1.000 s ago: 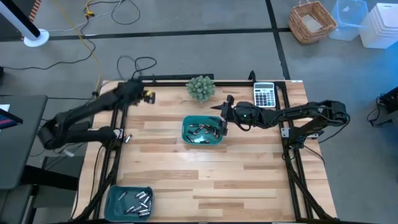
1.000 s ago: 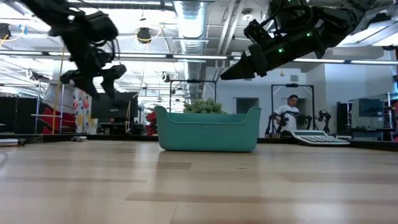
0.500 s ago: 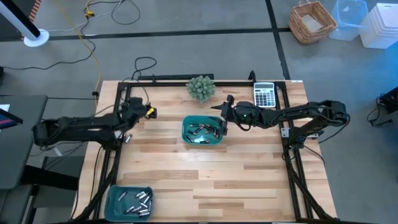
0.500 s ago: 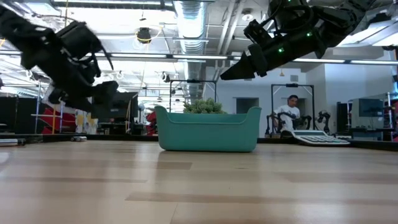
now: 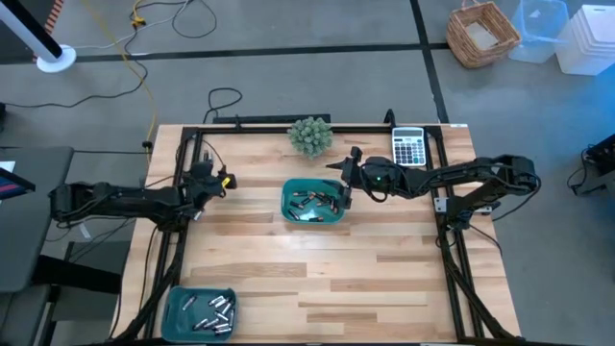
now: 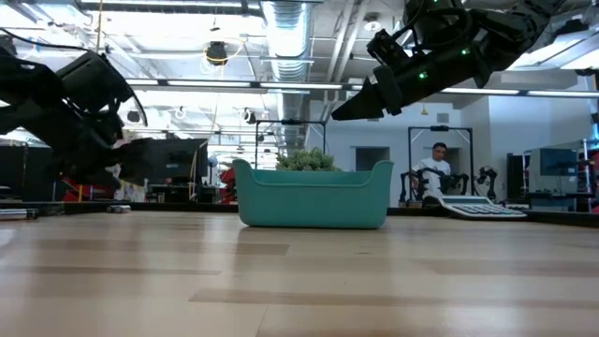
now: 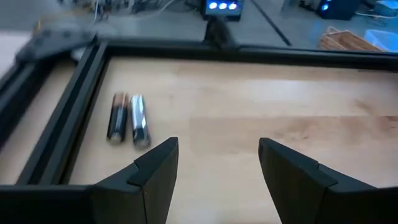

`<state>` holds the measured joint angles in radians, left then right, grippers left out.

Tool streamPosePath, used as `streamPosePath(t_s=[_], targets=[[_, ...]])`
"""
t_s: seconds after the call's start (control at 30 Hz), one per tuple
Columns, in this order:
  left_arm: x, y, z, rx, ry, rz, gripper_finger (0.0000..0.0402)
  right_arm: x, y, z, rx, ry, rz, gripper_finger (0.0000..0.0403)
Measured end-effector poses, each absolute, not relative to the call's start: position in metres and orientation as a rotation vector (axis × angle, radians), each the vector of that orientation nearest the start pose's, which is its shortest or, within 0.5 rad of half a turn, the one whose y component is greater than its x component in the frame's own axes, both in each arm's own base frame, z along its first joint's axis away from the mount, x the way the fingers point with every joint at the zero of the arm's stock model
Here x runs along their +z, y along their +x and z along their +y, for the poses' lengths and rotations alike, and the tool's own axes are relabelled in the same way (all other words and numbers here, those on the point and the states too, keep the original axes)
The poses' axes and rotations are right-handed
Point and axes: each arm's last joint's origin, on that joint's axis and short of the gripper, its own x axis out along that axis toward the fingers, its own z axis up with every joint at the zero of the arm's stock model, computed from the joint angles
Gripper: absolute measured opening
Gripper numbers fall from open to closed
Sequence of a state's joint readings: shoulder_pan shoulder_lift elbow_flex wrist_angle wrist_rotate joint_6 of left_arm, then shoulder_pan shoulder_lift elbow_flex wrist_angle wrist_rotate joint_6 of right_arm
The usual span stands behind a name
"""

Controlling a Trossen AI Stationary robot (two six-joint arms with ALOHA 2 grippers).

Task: Sort batteries
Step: Put the silver battery into the blue bin

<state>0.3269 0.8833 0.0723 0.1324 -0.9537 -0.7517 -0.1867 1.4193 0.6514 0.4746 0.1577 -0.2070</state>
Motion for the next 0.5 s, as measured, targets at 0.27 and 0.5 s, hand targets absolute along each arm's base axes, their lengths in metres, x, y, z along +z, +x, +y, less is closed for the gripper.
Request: streamPosePath(t_s=[0.27,0.5], targets=[[0.108,0.106,0.070,1.452,-0.643,0.204,0.0217,0.210,0.284,-0.060,-0.317,-0.193,0.322,0.0240],[0.110,0.103,0.079,1.462,-0.626,0.212,0.0217,0.210,0.284,-0.060,-0.317,-0.190,0.324,0.0240]])
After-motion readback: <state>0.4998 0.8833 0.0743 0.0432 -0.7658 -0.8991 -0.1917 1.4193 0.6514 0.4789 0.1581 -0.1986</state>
